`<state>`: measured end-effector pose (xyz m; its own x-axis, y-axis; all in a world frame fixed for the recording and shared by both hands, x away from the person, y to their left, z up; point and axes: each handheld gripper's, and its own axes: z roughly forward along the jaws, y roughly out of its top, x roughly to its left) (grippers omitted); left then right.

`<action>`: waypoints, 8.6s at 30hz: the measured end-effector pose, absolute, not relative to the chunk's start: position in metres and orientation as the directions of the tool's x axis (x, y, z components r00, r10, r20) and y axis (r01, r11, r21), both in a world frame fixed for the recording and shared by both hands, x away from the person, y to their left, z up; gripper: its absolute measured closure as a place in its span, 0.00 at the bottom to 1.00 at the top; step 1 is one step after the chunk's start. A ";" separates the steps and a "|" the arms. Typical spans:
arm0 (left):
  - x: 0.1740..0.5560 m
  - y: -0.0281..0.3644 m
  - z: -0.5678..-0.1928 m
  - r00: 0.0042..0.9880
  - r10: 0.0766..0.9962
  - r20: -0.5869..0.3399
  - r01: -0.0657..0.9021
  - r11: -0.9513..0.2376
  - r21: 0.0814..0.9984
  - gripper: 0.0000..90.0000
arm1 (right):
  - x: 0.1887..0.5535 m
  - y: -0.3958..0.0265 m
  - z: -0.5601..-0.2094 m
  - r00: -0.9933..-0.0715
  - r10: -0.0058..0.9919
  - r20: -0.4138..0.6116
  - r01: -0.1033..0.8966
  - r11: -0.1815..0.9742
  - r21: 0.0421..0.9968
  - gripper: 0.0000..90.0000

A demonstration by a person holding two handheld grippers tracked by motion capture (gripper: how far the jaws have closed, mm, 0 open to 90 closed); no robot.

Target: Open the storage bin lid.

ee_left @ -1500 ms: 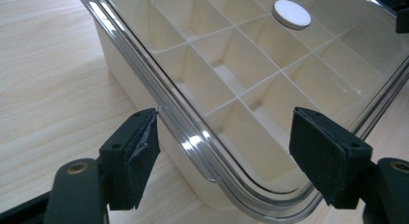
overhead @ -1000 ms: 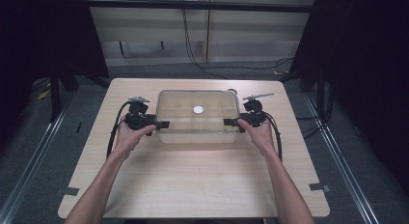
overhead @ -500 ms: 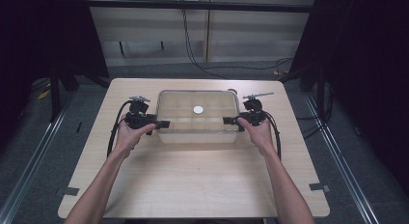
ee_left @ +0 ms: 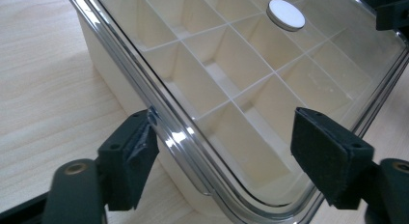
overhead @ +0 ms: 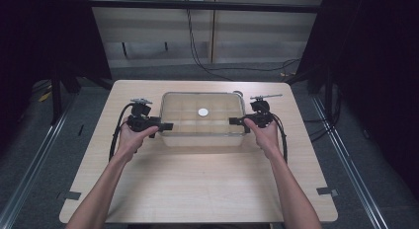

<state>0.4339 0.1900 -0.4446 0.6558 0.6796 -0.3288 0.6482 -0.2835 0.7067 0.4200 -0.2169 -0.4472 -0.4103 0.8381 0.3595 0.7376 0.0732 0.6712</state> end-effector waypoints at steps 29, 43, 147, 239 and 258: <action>0.428 0.194 -0.438 0.678 0.677 -0.286 0.591 -0.270 0.760 0.46 | 0.407 -0.236 -0.434 -0.447 0.808 0.384 0.665 0.014 0.746 0.52; 0.424 0.198 -0.434 0.673 0.684 -0.280 0.569 -0.238 0.787 0.56 | 0.406 -0.232 -0.435 -0.438 0.824 0.361 0.675 0.035 0.737 0.52; 0.372 0.216 -0.412 0.722 0.634 -0.278 0.516 -0.225 0.827 0.79 | 0.343 -0.239 -0.398 -0.476 0.790 0.387 0.627 -0.005 0.779 0.76; 0.289 0.223 -0.437 0.749 0.599 -0.284 0.562 -0.346 0.752 0.79 | 0.257 -0.229 -0.432 -0.431 0.792 0.434 0.740 0.035 0.672 0.75; 0.272 0.225 -0.446 0.746 0.594 -0.300 0.583 -0.365 0.726 0.79 | 0.233 -0.226 -0.438 -0.437 0.785 0.440 0.759 0.059 0.648 0.76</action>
<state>0.2720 0.2247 -0.4463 0.7461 0.5945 -0.2999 0.5828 -0.3652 0.7260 0.2326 -0.2261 -0.4378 -0.4366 0.7846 0.4403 0.7593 0.0589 0.6481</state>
